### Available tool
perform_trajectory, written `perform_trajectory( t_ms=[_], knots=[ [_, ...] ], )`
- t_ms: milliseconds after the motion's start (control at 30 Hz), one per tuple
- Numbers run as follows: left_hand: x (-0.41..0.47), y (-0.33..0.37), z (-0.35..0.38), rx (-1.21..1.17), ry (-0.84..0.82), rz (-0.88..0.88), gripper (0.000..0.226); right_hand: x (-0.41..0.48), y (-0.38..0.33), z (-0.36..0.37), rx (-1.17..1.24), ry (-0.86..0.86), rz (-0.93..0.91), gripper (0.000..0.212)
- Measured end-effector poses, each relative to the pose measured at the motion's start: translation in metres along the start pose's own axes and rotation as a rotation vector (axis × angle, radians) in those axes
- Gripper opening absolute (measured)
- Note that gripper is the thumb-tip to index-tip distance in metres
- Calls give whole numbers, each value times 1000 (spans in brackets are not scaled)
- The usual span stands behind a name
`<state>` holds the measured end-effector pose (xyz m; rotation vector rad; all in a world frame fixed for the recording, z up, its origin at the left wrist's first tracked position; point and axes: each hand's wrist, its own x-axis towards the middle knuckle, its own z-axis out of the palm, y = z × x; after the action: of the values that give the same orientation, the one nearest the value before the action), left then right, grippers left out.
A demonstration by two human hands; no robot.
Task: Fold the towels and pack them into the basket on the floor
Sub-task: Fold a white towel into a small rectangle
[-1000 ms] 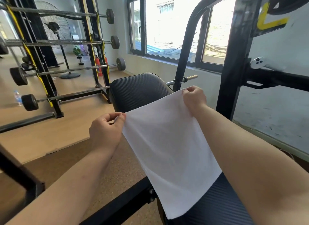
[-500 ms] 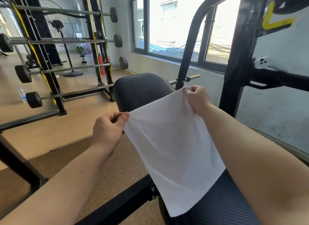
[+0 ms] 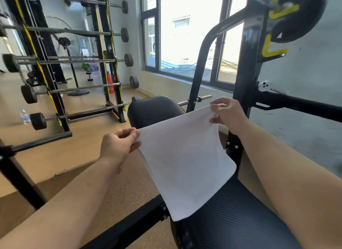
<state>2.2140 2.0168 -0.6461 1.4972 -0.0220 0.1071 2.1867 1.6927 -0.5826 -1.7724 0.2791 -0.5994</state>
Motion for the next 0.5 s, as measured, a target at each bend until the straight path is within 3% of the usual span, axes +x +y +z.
perform_trajectory(
  t_ms=[133,500],
  knots=[
    [-24,27,-8,-38,21,42,5,-34,-31,-28,117,-119,3,11],
    [-93,75,-32,75,-27,245,18,-118,-74,-93,-97,-207,-72,18]
  ],
)
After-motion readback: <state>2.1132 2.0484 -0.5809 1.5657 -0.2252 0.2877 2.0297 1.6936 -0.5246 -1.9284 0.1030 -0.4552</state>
